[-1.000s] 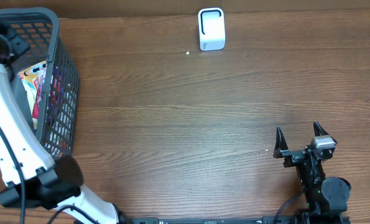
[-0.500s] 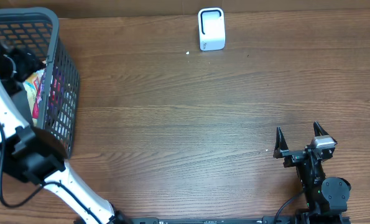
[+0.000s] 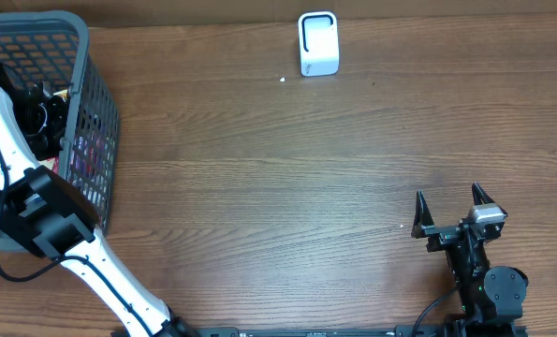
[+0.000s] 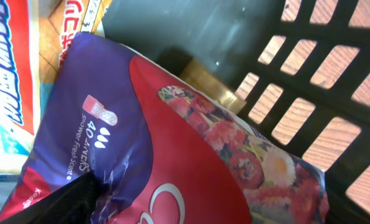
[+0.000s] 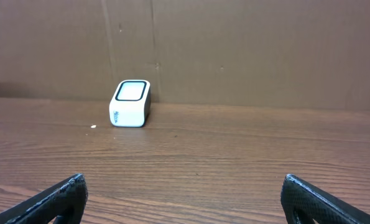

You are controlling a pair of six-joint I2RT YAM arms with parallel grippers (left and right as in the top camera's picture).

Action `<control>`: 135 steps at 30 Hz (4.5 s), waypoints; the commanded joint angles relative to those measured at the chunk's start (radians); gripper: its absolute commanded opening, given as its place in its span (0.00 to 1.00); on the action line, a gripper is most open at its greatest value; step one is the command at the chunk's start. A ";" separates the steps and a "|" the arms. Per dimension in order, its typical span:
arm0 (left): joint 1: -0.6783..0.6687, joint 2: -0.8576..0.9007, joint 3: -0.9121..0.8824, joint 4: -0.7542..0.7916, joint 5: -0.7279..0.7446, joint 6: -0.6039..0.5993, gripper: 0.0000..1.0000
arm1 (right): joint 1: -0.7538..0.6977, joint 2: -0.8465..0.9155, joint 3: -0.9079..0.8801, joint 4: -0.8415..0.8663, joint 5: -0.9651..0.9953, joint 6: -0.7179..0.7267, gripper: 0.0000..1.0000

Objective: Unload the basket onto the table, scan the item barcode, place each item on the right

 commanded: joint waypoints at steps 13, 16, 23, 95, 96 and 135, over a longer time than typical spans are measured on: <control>-0.007 0.198 0.001 -0.043 -0.240 -0.067 0.76 | -0.008 -0.010 -0.010 0.004 0.010 -0.001 1.00; 0.000 0.197 0.002 -0.045 -0.224 -0.069 0.70 | -0.008 -0.010 -0.010 0.004 0.010 -0.001 1.00; 0.006 0.196 0.003 -0.055 -0.350 -0.179 0.56 | -0.008 -0.010 -0.010 0.004 0.010 -0.001 1.00; -0.093 -0.366 0.326 0.035 -0.501 -0.401 0.04 | -0.008 -0.010 -0.010 0.004 0.010 -0.001 1.00; -0.104 -0.390 0.326 0.046 -0.500 -0.401 0.04 | -0.008 -0.010 -0.010 0.004 0.010 -0.001 1.00; -0.985 0.163 0.322 -0.114 -0.154 -0.373 0.07 | -0.008 -0.010 -0.010 0.004 0.010 -0.001 1.00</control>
